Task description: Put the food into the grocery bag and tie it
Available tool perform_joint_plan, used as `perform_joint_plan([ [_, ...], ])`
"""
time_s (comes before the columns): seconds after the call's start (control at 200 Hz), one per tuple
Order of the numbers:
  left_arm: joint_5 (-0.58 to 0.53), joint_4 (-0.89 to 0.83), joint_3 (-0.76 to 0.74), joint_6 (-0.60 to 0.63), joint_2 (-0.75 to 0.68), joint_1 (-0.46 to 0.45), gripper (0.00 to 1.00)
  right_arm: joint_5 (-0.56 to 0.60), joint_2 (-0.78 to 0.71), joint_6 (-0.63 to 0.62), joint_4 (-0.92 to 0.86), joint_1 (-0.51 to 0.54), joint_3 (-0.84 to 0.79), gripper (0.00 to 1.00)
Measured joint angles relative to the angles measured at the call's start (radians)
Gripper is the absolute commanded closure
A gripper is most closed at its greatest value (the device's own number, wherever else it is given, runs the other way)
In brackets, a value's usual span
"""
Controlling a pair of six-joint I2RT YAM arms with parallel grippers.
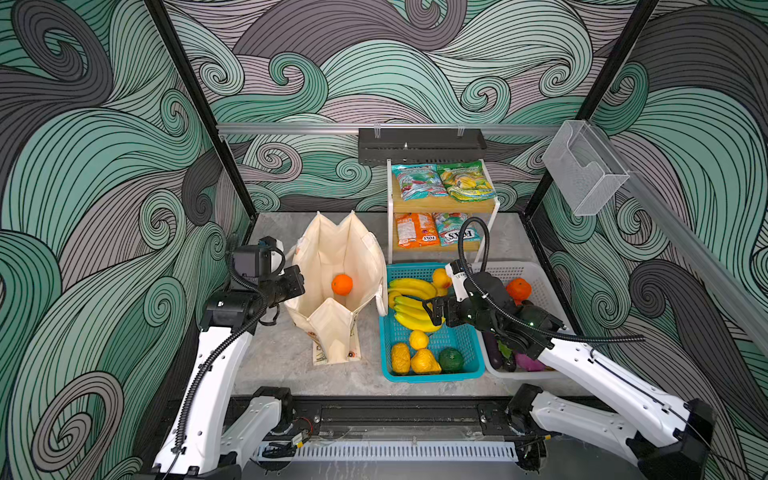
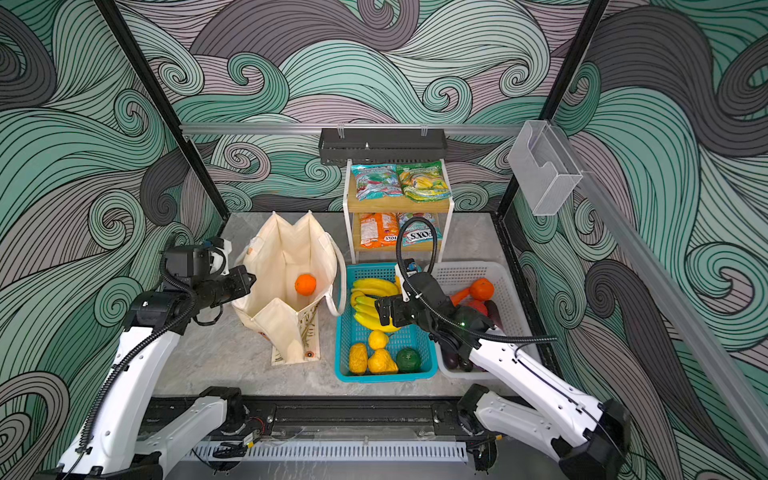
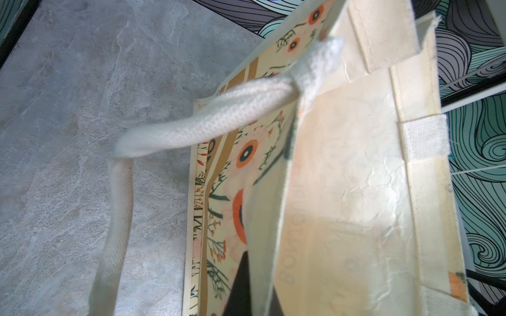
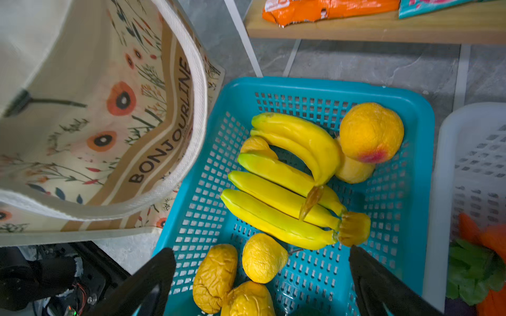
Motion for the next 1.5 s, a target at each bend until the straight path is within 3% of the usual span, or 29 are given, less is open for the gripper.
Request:
perform_joint_plan([
  [0.415, 0.016, 0.003, 0.0, -0.005, 0.0, 0.0, 1.0, -0.106, 0.13, 0.026, 0.018, 0.012, -0.15, 0.13],
  [0.776, 0.026, 0.005, 0.0, -0.012, 0.004, 0.0, 1.0, -0.14, 0.309, 0.026, 0.134, 0.061, -0.163, 0.17],
  [1.201, 0.038, 0.011, -0.005, -0.015, 0.004, 0.0, 1.0, -0.092, 0.466, 0.052, 0.185, 0.085, -0.163, 0.22],
  [1.501, 0.04, 0.011, -0.005, -0.016, 0.004, 0.0, 1.0, -0.066, 0.499, 0.055, 0.23, 0.093, -0.166, 0.25],
])
